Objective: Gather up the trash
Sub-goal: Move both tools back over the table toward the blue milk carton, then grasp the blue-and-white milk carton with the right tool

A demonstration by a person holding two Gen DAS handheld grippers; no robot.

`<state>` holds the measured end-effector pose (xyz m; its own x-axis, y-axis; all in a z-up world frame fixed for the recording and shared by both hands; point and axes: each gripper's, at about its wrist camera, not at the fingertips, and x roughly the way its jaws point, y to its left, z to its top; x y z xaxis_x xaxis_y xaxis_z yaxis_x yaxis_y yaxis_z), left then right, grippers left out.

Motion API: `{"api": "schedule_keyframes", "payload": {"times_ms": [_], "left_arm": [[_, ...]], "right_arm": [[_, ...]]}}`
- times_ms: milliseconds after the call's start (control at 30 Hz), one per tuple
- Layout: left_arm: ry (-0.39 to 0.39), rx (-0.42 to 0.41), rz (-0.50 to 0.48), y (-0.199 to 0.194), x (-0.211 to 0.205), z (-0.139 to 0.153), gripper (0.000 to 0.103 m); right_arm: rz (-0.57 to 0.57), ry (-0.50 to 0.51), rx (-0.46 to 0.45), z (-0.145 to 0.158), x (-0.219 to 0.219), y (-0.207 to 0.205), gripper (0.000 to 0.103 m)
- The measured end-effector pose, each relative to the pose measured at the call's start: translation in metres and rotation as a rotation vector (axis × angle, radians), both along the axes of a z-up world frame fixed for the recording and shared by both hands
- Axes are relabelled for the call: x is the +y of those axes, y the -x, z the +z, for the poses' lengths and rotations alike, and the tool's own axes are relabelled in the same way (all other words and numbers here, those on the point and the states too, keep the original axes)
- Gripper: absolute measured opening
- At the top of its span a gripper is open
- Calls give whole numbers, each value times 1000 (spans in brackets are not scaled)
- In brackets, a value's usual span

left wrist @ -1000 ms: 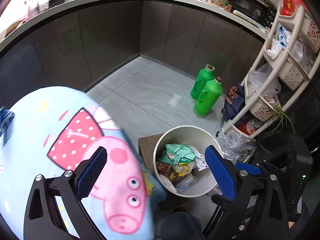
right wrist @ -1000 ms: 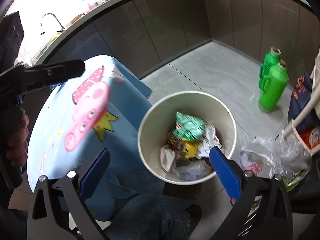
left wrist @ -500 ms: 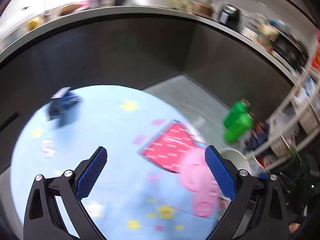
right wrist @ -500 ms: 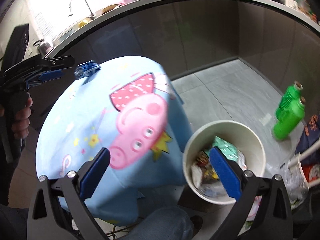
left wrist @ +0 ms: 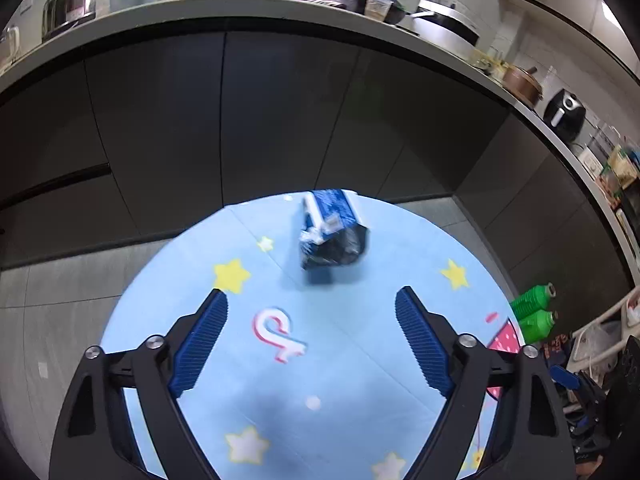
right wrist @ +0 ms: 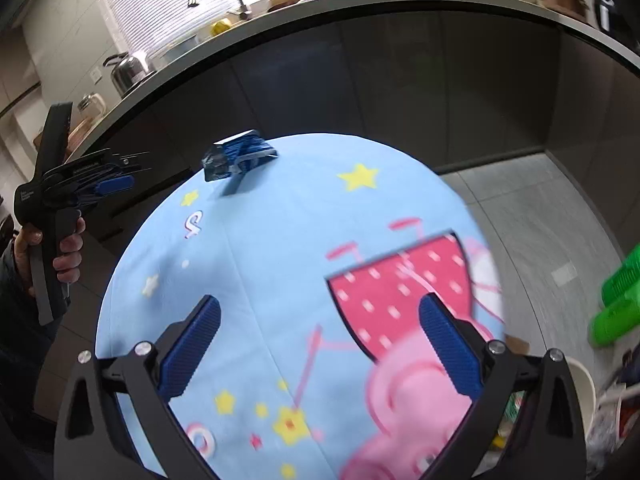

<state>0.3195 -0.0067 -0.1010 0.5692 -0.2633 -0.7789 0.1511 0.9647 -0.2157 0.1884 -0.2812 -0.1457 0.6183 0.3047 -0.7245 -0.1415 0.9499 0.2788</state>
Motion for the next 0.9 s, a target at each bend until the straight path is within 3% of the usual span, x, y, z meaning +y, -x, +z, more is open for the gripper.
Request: {"api": "schedule_keyframes", "payload": {"times_ms": [133,400,500,700,733,767,800,900], "left_arm": [[41,50,-15,-35,17,-17,61],[133,119,-4,-83,60,-41,46],[136,114,16,-90,77,-41,46],[188,131,47,-88,107,-49,46],[200,141,43,-87,108,-51,46],[205,147,39,-86,109,-55,46],[205,154,33,-86,108,-57,46],[214,181,12,-83,102,-66,46]], "right_arm": [[72,14,17,-7,40,-50,93],[142,-38,18,-12,103,-131,76],[153,-84,13,-11,120,-156,73],[142,-5,30,-27,155,-204,62],[137,3,34,-31,158,-210,52],[145,3,44,-34,159,-214,17],[157,13,55,-38,160,-215,4],[234,25,64,-41,156,-204,2]]}}
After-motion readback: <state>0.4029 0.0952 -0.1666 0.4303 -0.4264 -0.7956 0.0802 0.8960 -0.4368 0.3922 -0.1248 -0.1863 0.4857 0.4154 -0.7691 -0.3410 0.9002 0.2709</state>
